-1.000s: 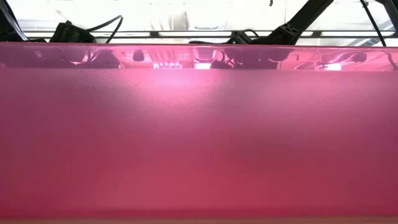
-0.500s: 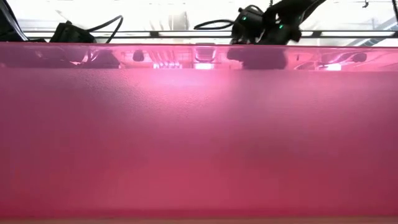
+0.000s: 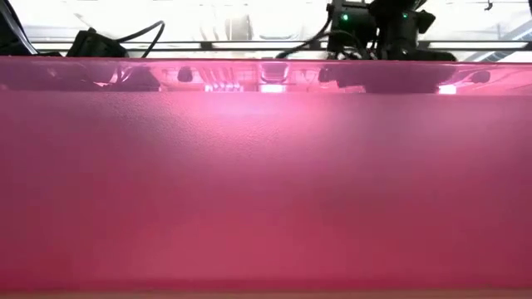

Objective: Pick & Place Toys
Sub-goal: Put the green four stud game piece into the white bin

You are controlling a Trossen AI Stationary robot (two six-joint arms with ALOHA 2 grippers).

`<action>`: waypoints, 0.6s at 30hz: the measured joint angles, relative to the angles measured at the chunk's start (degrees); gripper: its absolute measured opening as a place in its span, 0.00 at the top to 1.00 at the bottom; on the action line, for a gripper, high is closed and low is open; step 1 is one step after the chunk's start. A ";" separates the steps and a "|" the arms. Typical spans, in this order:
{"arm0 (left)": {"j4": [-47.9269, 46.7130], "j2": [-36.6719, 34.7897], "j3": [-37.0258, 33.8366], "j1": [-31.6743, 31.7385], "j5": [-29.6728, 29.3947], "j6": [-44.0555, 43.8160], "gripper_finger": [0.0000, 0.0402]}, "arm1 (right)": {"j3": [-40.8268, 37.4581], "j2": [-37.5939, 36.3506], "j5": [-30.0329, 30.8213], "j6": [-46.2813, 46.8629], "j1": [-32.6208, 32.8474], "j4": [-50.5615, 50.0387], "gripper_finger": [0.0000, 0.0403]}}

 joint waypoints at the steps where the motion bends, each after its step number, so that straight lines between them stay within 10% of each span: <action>1: 0.00 0.00 0.00 0.00 0.00 -0.02 0.39 | -0.41 0.37 -0.01 0.42 0.52 -0.11 0.17; 18: -0.39 0.00 0.00 -0.02 0.00 -0.02 0.39 | -5.36 7.55 2.90 -0.34 1.83 0.60 0.17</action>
